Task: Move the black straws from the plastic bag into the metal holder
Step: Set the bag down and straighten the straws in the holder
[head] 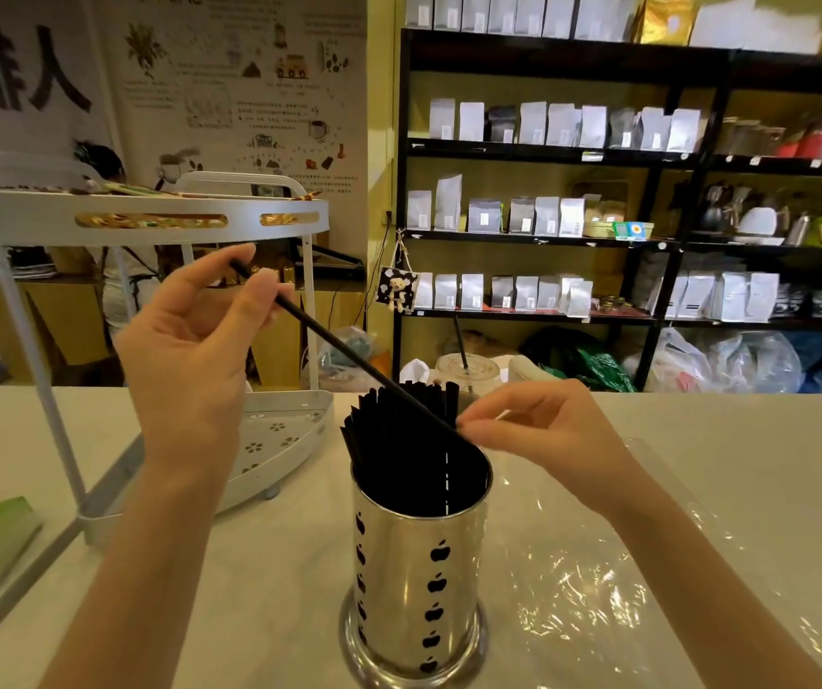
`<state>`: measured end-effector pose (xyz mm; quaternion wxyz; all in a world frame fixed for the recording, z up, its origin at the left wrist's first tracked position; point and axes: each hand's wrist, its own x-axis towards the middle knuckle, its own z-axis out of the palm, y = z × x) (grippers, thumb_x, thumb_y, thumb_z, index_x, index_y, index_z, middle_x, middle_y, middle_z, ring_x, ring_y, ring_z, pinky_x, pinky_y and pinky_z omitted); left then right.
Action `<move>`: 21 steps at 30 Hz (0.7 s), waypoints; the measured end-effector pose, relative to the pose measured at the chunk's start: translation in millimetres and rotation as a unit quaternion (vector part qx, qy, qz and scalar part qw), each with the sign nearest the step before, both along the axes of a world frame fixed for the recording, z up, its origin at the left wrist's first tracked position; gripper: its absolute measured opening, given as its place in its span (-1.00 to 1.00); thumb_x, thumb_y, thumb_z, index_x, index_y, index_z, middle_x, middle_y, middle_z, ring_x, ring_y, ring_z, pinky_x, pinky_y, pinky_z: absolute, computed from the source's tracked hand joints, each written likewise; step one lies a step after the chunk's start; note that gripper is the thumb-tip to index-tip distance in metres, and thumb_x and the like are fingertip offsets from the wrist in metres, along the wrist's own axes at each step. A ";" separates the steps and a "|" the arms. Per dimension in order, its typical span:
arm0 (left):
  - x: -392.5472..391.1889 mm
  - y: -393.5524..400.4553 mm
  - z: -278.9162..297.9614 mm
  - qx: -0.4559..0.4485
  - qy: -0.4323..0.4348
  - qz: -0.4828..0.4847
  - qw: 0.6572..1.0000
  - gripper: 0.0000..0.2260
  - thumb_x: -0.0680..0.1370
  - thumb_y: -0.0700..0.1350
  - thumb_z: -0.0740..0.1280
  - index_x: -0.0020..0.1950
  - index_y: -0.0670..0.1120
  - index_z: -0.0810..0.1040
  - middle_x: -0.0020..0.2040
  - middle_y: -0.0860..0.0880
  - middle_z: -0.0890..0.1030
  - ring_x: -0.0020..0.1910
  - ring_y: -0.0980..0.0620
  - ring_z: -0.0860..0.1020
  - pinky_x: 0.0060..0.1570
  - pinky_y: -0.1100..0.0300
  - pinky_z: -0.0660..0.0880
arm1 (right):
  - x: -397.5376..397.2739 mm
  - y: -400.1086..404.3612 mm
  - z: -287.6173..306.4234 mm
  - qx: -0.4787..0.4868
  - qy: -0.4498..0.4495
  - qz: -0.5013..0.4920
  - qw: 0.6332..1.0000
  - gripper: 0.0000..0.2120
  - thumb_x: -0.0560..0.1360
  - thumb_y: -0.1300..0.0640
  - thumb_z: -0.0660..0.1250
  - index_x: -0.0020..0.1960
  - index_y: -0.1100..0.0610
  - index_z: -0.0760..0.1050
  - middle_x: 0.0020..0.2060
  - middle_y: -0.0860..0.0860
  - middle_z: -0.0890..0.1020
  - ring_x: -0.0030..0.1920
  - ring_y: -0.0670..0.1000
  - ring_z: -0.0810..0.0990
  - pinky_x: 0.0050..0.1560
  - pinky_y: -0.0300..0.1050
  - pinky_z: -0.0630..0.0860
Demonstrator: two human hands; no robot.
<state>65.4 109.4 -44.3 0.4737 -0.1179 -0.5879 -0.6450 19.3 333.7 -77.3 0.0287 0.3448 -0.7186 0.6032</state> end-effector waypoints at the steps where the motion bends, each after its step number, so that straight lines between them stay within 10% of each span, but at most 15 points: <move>1: 1.5 1.9 0.6 -0.023 0.007 0.005 1.000 -0.75 0.39 -0.08 0.34 0.07 -0.02 0.54 -0.25 0.23 0.68 -0.15 0.17 0.65 -0.09 0.35 0.53 | -2.4 -0.4 -1.4 -0.022 0.014 -0.029 0.999 -0.82 0.37 0.37 0.38 -0.22 0.12 0.65 -0.38 -0.05 0.69 -0.33 -0.12 0.63 -0.27 -0.36 0.52; 12: 0.8 34.8 -13.4 -0.404 -0.114 -0.021 0.907 -0.74 0.36 0.02 0.35 0.04 0.11 0.53 -0.27 0.27 0.57 -0.04 0.26 0.56 -0.02 0.41 0.50 | -18.1 -16.4 -19.2 0.070 0.121 -0.190 0.972 -0.83 0.32 0.07 0.48 -0.14 0.13 0.63 -0.30 -0.01 0.66 -0.26 -0.10 0.57 -0.32 -0.43 0.42; 21: -2.7 30.6 -16.1 -0.505 -0.127 0.011 0.854 -0.69 0.33 0.18 0.28 -0.06 0.08 0.64 -0.12 0.20 0.60 -0.02 0.22 0.53 0.04 0.29 0.48 | -17.0 -7.3 -7.6 0.040 0.109 -0.170 0.979 -0.93 0.41 0.16 0.41 -0.13 0.11 0.65 -0.32 -0.02 0.66 -0.31 -0.14 0.58 -0.28 -0.34 0.51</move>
